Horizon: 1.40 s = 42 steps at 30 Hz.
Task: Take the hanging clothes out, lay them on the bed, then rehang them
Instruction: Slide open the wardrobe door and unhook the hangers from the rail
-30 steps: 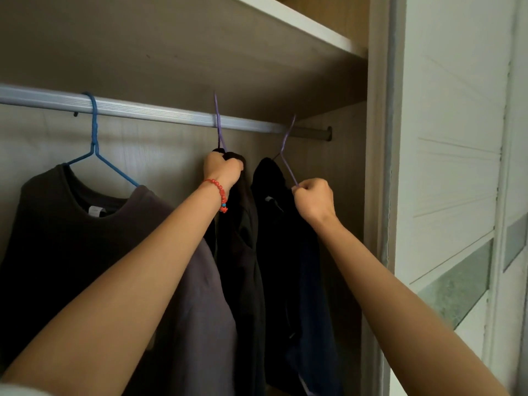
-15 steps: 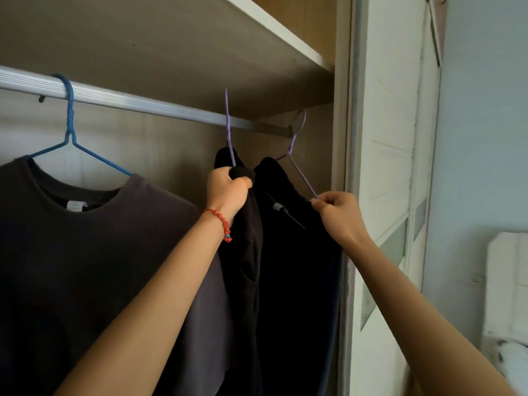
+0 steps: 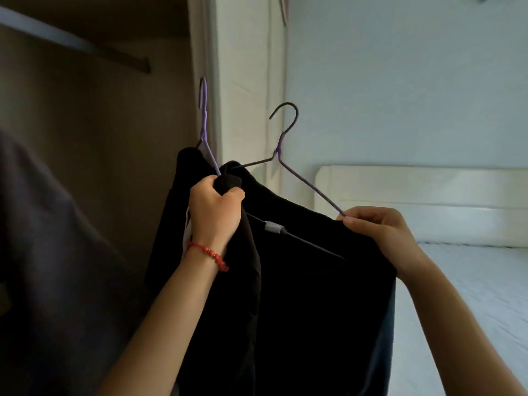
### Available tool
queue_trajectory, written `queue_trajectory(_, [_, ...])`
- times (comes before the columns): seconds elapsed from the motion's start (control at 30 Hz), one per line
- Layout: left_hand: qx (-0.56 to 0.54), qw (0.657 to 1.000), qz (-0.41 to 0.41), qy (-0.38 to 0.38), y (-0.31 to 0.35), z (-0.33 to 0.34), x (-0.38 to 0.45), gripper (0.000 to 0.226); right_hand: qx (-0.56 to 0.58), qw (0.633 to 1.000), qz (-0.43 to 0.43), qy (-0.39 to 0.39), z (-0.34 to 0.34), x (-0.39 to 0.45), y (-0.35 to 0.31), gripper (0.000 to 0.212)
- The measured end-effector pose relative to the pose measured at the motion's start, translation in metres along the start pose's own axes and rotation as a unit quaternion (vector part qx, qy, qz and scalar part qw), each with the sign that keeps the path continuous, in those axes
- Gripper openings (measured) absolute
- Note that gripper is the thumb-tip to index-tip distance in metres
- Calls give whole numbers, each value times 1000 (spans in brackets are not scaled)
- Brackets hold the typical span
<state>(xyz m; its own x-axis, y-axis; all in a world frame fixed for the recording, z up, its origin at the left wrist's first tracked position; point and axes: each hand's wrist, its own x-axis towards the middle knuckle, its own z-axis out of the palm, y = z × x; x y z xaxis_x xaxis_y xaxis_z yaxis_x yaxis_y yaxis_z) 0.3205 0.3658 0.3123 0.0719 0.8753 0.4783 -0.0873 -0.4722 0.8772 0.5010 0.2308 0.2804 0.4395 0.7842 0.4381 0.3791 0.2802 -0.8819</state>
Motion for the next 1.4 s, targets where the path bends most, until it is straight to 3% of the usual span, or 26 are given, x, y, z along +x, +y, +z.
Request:
queue_trajectory(0.17, [-32, 999, 4, -29, 13, 44, -61, 8, -29, 998, 35, 37, -77, -62, -19, 23])
queue_trajectory(0.3, [-72, 996, 28, -41, 28, 75, -108, 14, -21, 994, 52, 91, -135, -106, -41, 7])
queue_trajectory(0.5, [-123, 987, 15, -105, 41, 146, -157, 26, -66, 976, 73, 196, -200, -154, -56, 37])
queue_trajectory(0.67, [-132, 973, -19, -190, 46, 208, -189, 25, -89, 949, 79, 294, -248, -193, -58, 41])
queue_trajectory(0.87, [-131, 945, -25, -299, 60, 277, -236, 26, -112, 921, 66, 367, -305, -238, -54, 12])
queue_trajectory(1.0, [-122, 921, -10, -370, 66, 315, -266, 22, -153, 889, 87, 422, -346, -269, -31, 40])
queue_trajectory(1.2, [-83, 880, -18, -467, 56, 362, -318, 21, -212, 827, 208, 478, -375, -316, 41, 34])
queue_trajectory(1.4, [-57, 825, -79, -556, 7, 391, -375, 12, -289, 768, 411, 397, -347, -361, 160, 24])
